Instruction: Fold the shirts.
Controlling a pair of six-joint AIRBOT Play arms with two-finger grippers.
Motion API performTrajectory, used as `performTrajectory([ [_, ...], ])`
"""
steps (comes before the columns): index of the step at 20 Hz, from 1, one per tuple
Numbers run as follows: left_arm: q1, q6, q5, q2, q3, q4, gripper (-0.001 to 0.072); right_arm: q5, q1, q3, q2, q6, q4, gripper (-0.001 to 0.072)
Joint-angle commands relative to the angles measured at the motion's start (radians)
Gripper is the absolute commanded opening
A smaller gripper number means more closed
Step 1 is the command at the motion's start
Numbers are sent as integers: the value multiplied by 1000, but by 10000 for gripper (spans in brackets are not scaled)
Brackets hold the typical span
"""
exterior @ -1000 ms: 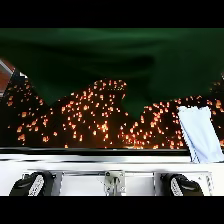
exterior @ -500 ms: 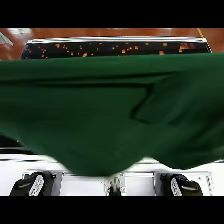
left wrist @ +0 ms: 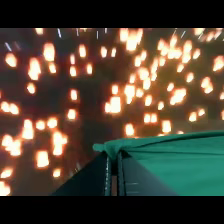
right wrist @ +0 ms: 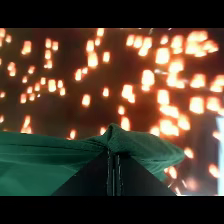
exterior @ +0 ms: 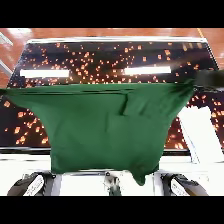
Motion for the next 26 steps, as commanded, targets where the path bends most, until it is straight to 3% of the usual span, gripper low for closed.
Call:
performTrajectory([
  [1,-10,-5,162,-218,-60,-35,54,-349,78,-58,-241,35,-4,60],
  [6,-47,-4,461,-488,-60,-180,54,-869,171,-58,-486,50,54,60],
  [9,-94,-4,623,-586,-60,-186,54,-1070,207,-58,-595,49,51,61],
  [12,-132,-4,697,-666,-60,-185,55,-1133,214,-58,-673,51,55,60],
  [15,-140,-5,665,-725,-60,-186,55,-1072,211,-58,-700,50,54,61],
  [18,-131,0,524,-729,-50,-184,55,-937,194,-58,-647,51,51,60],
  [23,-129,-6,203,-735,-24,-176,54,-413,128,-60,-567,97,14,60],
  [26,-140,-77,114,-755,-26,-82,54,-241,117,-93,-605,127,-8,61],
])
